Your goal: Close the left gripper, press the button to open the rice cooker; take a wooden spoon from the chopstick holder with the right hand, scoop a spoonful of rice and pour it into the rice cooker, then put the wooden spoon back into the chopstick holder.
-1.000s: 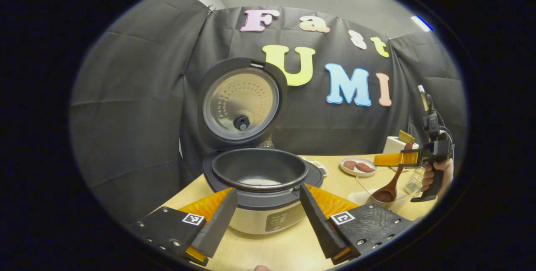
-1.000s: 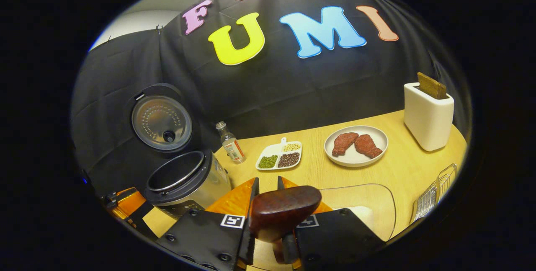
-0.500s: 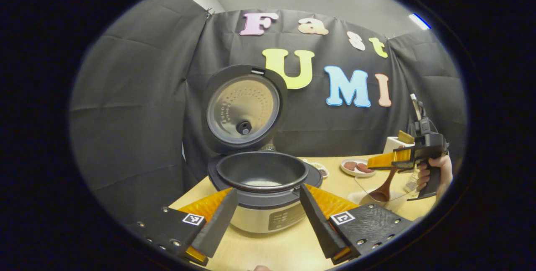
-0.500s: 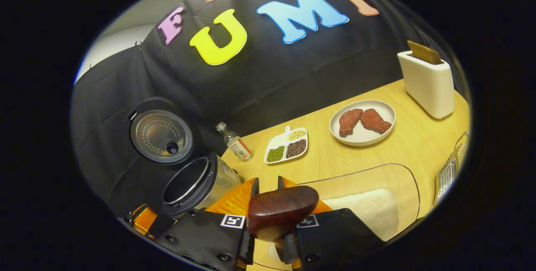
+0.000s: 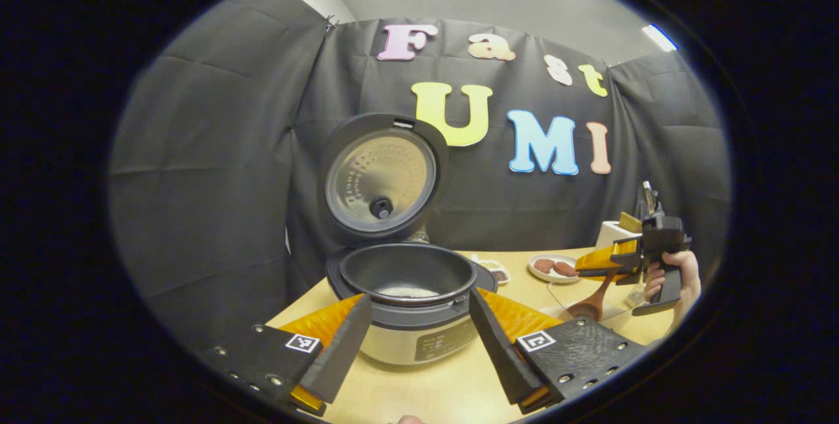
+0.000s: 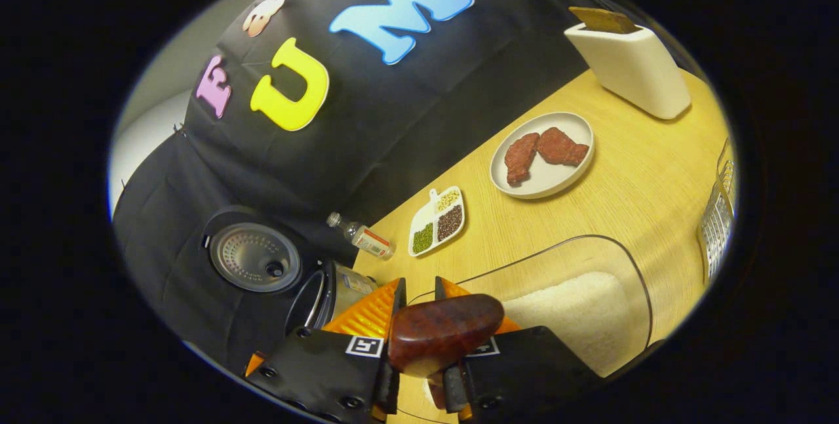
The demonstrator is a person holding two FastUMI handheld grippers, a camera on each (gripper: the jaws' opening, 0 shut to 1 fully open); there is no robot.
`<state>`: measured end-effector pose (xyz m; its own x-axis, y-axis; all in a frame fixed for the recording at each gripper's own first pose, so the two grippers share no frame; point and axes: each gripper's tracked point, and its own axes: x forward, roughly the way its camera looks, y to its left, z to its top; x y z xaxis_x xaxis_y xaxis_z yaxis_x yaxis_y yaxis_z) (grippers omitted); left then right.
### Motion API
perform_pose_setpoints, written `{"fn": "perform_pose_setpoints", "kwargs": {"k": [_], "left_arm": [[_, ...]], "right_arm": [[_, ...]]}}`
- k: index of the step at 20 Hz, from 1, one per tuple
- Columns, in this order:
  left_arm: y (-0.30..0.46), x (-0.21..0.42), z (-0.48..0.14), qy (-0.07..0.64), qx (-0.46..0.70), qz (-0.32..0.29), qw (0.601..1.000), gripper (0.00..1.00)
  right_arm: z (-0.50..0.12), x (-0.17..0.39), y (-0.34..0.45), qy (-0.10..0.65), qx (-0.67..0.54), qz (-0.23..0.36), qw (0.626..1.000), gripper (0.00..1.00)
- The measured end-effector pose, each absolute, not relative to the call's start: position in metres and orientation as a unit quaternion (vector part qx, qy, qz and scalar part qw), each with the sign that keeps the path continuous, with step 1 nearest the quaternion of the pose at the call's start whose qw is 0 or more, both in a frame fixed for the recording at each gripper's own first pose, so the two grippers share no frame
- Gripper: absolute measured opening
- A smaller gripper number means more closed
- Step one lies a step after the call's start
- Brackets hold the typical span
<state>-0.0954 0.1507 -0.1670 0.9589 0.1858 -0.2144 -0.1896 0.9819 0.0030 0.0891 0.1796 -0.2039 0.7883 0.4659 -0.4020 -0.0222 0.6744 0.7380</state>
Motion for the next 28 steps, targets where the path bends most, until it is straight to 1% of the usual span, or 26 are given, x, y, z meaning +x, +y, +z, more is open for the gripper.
{"fn": "perform_pose_setpoints", "kwargs": {"k": [8, 11, 14, 17, 24, 28], "left_arm": [[0.146, -0.091, -0.170, 0.114, -0.013, 0.090, 0.989, 0.92], [0.142, -0.087, -0.170, 0.113, -0.013, 0.089, 0.989, 0.92], [0.139, -0.085, -0.170, 0.116, -0.013, 0.086, 0.989, 0.92], [0.138, -0.082, -0.172, 0.118, -0.014, 0.087, 0.989, 0.92], [0.143, -0.082, -0.175, 0.124, -0.012, 0.101, 0.987, 0.92], [0.155, -0.084, -0.173, 0.122, -0.012, 0.119, 0.985, 0.92]], "right_arm": [[-0.190, 0.095, 0.123, 0.260, 0.439, 0.105, 0.854, 0.25], [-0.186, 0.100, 0.099, 0.242, 0.461, 0.080, 0.850, 0.25], [-0.184, 0.106, 0.083, 0.235, 0.495, 0.062, 0.834, 0.25], [-0.178, 0.110, 0.076, 0.231, 0.535, 0.062, 0.810, 0.25], [-0.157, 0.126, 0.077, 0.212, 0.599, 0.076, 0.768, 0.25], [-0.145, 0.138, 0.090, 0.210, 0.616, 0.084, 0.755, 0.24]]}}
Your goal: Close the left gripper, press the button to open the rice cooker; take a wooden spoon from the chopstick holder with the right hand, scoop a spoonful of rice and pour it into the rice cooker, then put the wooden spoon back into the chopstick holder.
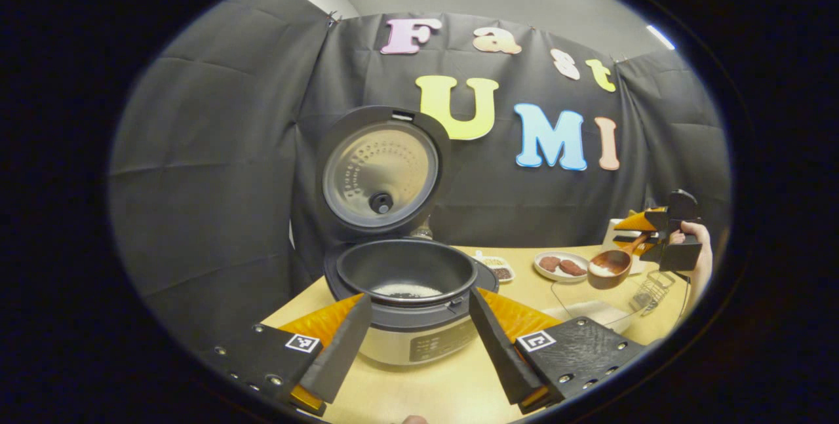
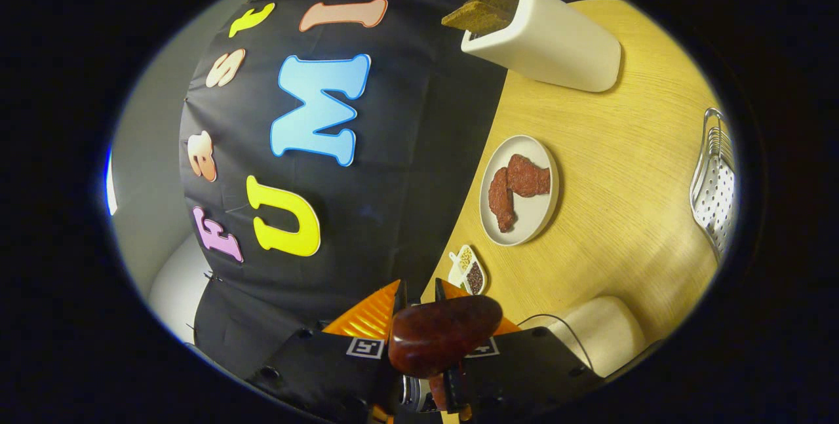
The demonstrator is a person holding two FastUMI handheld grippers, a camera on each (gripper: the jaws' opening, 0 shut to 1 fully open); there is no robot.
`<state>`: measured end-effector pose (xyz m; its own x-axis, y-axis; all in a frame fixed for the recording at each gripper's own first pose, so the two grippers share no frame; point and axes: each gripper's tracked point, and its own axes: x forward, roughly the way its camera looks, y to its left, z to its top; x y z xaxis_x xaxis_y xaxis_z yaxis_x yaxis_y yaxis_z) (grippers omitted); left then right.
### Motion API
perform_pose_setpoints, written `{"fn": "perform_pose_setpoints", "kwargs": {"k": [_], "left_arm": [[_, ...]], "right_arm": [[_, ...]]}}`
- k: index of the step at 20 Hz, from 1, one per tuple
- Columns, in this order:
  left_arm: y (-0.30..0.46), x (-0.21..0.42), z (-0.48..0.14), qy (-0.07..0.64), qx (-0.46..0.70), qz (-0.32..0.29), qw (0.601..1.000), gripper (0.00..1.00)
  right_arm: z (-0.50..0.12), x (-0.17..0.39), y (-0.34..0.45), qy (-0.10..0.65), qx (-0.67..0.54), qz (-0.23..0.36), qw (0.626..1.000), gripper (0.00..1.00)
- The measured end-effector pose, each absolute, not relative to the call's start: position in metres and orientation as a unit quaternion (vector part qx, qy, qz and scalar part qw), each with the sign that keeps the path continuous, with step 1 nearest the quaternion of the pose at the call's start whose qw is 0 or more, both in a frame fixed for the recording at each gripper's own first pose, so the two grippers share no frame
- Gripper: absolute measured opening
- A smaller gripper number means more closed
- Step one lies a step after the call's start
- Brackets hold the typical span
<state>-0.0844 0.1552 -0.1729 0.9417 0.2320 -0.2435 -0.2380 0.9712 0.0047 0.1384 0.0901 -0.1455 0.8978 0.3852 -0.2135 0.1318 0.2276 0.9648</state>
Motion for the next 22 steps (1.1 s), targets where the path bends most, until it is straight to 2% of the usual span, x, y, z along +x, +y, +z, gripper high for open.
{"fn": "perform_pose_setpoints", "kwargs": {"k": [4, 10, 20, 22], "left_arm": [[0.162, -0.087, -0.175, 0.119, -0.032, 0.128, 0.984, 0.92], [0.177, -0.096, -0.177, 0.121, -0.036, 0.139, 0.982, 0.92], [0.213, -0.122, -0.179, 0.124, -0.043, 0.167, 0.977, 0.92], [0.220, -0.127, -0.181, 0.125, -0.044, 0.172, 0.976, 0.92]], "right_arm": [[-0.119, 0.147, 0.125, 0.217, 0.633, 0.123, 0.733, 0.25], [-0.075, 0.157, 0.182, 0.214, 0.639, 0.170, 0.719, 0.25], [-0.026, 0.171, 0.305, 0.230, 0.596, 0.243, 0.730, 0.24], [-0.024, 0.173, 0.335, 0.242, 0.572, 0.255, 0.742, 0.24]]}}
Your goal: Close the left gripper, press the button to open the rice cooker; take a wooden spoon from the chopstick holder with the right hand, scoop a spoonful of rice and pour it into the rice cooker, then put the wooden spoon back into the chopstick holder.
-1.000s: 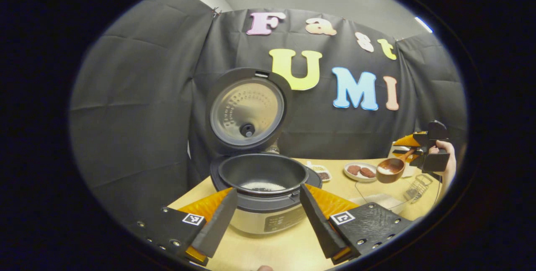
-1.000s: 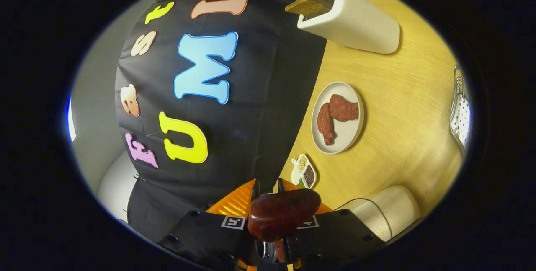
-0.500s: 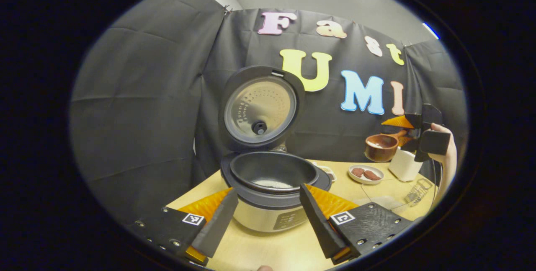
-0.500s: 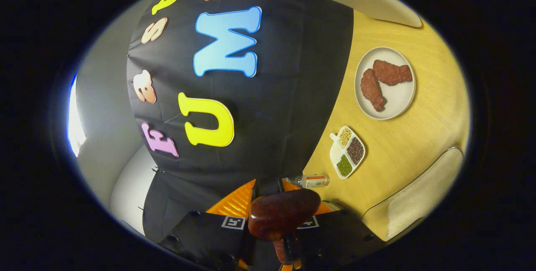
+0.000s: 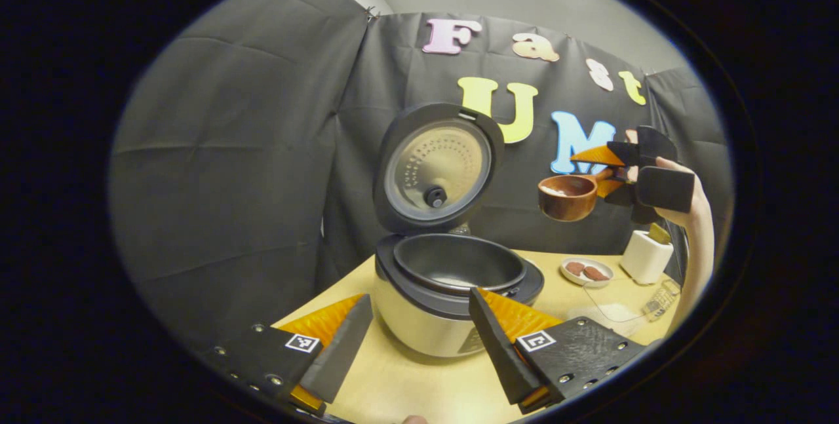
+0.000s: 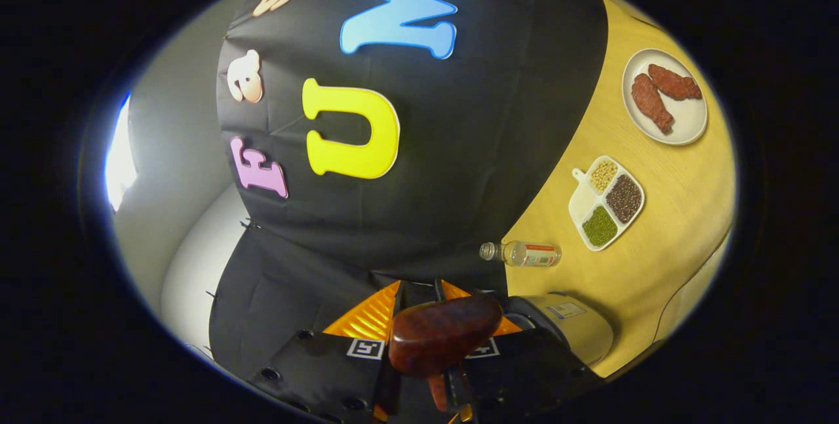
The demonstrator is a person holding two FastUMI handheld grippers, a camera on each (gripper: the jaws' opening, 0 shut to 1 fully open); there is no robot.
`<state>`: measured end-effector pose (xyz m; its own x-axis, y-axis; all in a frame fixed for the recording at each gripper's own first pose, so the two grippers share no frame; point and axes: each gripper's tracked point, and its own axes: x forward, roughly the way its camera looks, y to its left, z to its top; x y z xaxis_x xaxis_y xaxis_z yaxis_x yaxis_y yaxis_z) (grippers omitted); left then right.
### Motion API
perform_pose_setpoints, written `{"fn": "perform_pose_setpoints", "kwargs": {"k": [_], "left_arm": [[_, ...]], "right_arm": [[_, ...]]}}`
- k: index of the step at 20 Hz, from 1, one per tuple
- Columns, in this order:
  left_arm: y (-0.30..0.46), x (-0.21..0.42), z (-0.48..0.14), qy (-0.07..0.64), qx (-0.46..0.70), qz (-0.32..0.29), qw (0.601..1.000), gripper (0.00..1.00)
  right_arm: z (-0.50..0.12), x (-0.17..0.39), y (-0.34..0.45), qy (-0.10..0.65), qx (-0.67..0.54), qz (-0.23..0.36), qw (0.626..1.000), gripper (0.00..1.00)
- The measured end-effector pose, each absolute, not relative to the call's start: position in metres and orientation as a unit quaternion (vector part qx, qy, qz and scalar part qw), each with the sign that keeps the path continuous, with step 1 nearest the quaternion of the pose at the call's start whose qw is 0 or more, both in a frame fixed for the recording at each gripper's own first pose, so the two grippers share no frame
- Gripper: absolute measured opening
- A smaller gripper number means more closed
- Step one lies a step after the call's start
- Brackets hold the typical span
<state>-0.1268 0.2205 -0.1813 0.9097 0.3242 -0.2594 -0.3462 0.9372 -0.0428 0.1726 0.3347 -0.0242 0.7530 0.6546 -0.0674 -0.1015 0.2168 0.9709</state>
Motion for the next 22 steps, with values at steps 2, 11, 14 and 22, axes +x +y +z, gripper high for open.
{"fn": "perform_pose_setpoints", "kwargs": {"k": [2, 11, 14, 22], "left_arm": [[0.225, -0.128, -0.182, 0.127, -0.047, 0.172, 0.976, 0.92], [0.236, -0.127, -0.186, 0.129, -0.044, 0.174, 0.975, 0.92], [0.237, -0.129, -0.189, 0.130, -0.049, 0.175, 0.975, 0.92], [0.242, -0.136, -0.193, 0.134, -0.053, 0.181, 0.973, 0.92]], "right_arm": [[-0.026, 0.175, 0.356, 0.242, 0.535, 0.263, 0.766, 0.24], [-0.031, 0.185, 0.396, 0.202, 0.411, 0.250, 0.853, 0.24], [-0.038, 0.184, 0.402, 0.186, 0.361, 0.249, 0.880, 0.24], [-0.058, 0.165, 0.438, 0.137, 0.231, 0.282, 0.921, 0.24]]}}
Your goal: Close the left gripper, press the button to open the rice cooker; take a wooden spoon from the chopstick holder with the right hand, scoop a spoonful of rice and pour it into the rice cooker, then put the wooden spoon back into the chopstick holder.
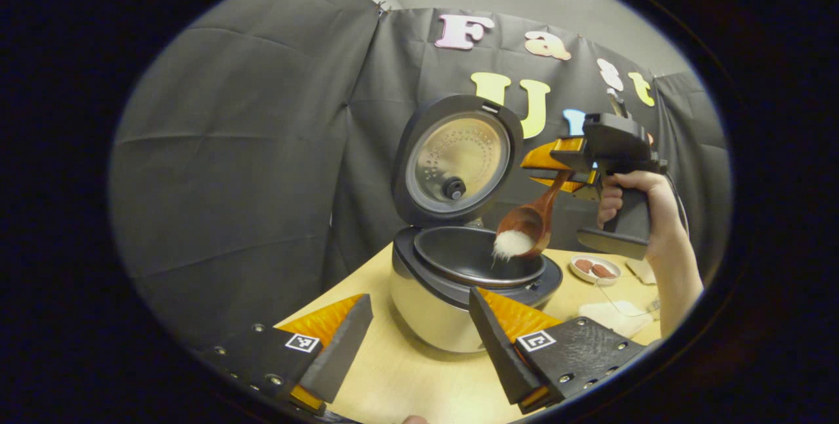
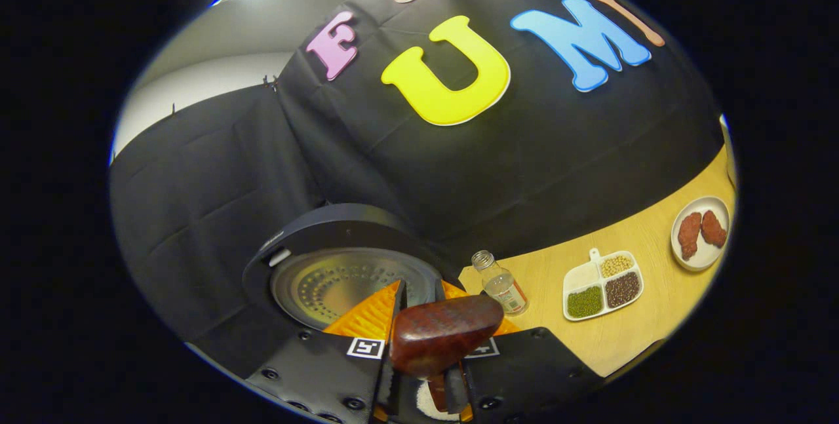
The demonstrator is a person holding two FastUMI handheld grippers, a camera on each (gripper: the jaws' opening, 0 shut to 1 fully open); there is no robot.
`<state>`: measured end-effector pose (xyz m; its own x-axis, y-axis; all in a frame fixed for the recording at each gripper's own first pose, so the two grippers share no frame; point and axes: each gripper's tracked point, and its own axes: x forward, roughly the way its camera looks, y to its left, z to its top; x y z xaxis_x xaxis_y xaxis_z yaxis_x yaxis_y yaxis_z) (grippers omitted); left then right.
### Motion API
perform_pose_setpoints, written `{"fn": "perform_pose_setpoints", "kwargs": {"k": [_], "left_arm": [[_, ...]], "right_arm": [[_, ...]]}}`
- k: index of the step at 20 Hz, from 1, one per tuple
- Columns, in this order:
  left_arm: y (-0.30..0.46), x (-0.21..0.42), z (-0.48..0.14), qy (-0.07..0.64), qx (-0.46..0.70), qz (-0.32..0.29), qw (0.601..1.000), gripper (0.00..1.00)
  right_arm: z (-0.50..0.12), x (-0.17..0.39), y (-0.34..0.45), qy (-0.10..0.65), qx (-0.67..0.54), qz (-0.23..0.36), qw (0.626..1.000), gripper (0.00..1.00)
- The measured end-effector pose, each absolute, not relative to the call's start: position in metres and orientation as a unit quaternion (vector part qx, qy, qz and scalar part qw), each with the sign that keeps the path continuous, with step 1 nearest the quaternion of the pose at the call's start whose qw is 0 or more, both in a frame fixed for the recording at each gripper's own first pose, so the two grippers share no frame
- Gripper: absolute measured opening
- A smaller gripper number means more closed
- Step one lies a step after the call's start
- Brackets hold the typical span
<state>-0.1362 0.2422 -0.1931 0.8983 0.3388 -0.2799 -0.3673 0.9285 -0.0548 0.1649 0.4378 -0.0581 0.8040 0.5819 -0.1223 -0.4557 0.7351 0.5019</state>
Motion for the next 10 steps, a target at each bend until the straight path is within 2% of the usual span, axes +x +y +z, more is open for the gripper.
{"fn": "perform_pose_setpoints", "kwargs": {"k": [10], "left_arm": [[0.240, -0.136, -0.203, 0.140, -0.071, 0.183, 0.971, 0.93]], "right_arm": [[-0.061, 0.131, 0.471, 0.040, 0.036, 0.348, 0.936, 0.24]]}}
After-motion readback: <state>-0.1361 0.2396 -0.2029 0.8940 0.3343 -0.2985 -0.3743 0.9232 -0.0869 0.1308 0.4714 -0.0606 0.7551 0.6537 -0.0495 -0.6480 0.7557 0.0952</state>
